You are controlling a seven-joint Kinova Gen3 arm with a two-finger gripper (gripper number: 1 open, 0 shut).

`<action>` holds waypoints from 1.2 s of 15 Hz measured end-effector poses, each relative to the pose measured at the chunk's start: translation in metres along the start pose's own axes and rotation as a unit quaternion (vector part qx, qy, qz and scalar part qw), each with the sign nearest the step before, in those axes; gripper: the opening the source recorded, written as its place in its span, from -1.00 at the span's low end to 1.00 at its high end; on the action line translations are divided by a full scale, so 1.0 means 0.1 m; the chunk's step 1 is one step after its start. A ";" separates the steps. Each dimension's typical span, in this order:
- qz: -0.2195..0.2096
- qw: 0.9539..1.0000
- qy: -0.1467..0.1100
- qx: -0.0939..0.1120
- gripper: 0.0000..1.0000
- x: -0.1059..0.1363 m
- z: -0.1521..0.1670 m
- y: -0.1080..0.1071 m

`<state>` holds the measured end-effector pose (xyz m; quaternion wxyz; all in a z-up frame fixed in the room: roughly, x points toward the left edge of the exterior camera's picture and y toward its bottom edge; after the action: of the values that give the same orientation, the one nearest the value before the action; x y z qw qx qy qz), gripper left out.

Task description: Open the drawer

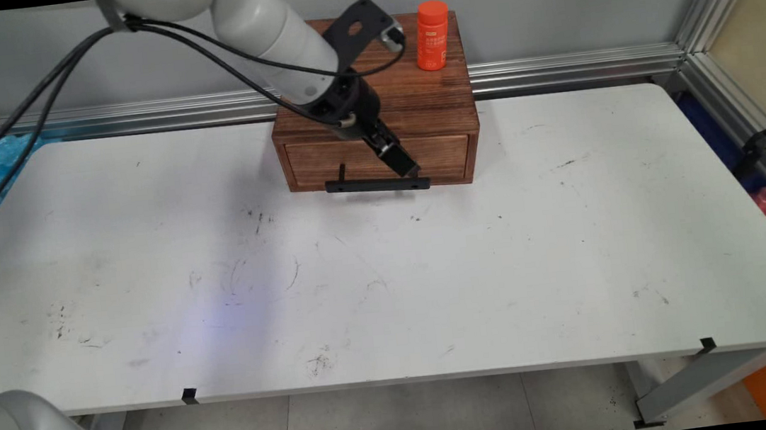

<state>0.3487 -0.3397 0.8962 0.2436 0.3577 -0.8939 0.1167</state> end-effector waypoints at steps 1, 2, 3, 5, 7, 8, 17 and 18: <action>0.012 1.000 -0.002 0.002 1.00 0.03 0.01 0.04; 0.022 1.000 -0.002 0.004 1.00 0.05 0.03 0.07; 0.036 0.999 -0.003 0.006 1.00 0.06 0.04 0.11; 0.063 0.998 -0.006 0.011 1.00 0.08 0.09 0.17; 0.089 0.996 -0.008 0.017 1.00 0.08 0.15 0.22; 0.099 0.995 -0.010 0.019 1.00 0.06 0.18 0.24; 0.166 0.985 -0.024 0.032 1.00 -0.17 0.43 0.32; 0.172 0.984 -0.027 0.034 1.00 -0.20 0.46 0.32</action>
<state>0.3228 -0.3229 0.8450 0.1838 0.2095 -0.9438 0.1775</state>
